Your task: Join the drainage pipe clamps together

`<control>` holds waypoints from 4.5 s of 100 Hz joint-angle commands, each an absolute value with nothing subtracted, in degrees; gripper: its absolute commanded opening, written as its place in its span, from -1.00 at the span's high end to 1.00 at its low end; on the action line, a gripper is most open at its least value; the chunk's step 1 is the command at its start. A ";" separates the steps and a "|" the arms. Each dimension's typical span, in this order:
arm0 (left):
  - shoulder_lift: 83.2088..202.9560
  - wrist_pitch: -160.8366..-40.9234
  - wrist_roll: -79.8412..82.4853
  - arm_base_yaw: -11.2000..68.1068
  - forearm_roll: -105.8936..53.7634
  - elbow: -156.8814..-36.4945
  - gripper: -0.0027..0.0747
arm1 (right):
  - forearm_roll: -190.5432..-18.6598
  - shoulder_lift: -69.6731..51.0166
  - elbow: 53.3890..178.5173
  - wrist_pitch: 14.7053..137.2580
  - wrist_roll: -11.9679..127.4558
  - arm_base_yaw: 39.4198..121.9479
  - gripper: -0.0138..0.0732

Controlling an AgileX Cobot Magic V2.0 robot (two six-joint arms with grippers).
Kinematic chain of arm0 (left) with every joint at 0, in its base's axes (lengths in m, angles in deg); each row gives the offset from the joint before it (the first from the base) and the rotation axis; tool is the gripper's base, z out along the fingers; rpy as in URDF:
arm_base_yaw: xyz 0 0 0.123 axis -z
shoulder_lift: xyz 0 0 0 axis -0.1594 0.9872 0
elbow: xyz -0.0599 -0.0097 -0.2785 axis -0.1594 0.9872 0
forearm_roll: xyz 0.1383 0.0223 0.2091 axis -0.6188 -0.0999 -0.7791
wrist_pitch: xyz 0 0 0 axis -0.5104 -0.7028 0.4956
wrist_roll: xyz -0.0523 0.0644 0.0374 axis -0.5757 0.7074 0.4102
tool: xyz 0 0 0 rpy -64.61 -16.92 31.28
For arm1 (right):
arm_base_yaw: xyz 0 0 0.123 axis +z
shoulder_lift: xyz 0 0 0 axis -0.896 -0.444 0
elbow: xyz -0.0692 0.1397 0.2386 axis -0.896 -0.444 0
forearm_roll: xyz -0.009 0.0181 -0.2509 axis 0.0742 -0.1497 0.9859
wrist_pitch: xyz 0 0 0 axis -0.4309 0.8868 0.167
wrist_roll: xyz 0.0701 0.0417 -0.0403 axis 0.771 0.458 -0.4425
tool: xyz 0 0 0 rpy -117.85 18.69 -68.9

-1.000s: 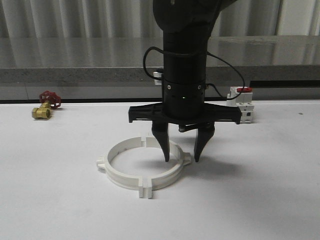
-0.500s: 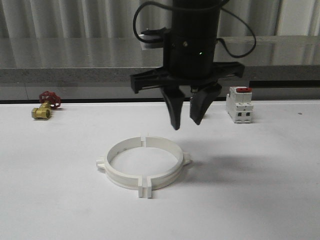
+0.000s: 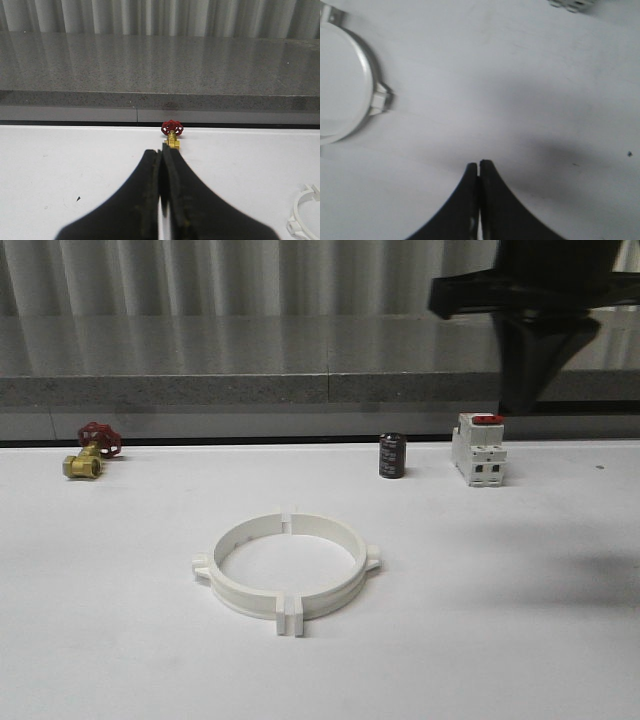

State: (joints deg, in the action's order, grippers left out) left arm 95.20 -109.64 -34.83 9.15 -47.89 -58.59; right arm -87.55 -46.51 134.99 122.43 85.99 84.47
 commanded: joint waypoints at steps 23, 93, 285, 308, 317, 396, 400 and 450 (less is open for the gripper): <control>95.70 -104.95 -34.85 9.01 -47.36 -60.21 0.99 | -87.69 -32.63 126.36 118.25 84.14 74.39 0.83; 95.70 -104.95 -34.85 9.01 -47.36 -60.21 0.99 | -87.77 -7.33 105.98 107.33 85.77 69.63 0.83; 95.70 -104.95 -34.85 9.01 -47.36 -60.21 0.99 | -86.59 50.78 54.93 60.40 85.72 62.15 0.83; 95.70 -104.95 -34.85 9.01 -47.36 -60.21 0.99 | -86.59 50.78 54.93 60.40 85.72 62.15 0.83; 95.70 -104.95 -34.85 9.01 -47.36 -60.21 0.99 | -86.59 50.78 54.93 60.40 85.72 62.15 0.83; 95.70 -104.95 -34.96 9.01 -47.36 -59.25 0.99 | -86.59 50.78 54.93 60.40 85.72 62.15 0.83; 95.08 -104.95 -35.07 9.32 -47.36 -58.87 0.99 | -86.59 50.78 54.93 60.40 85.72 62.15 0.83; 83.61 -90.62 -43.08 14.22 -55.75 -38.88 0.99 | -86.59 50.78 54.93 60.40 85.72 62.15 0.83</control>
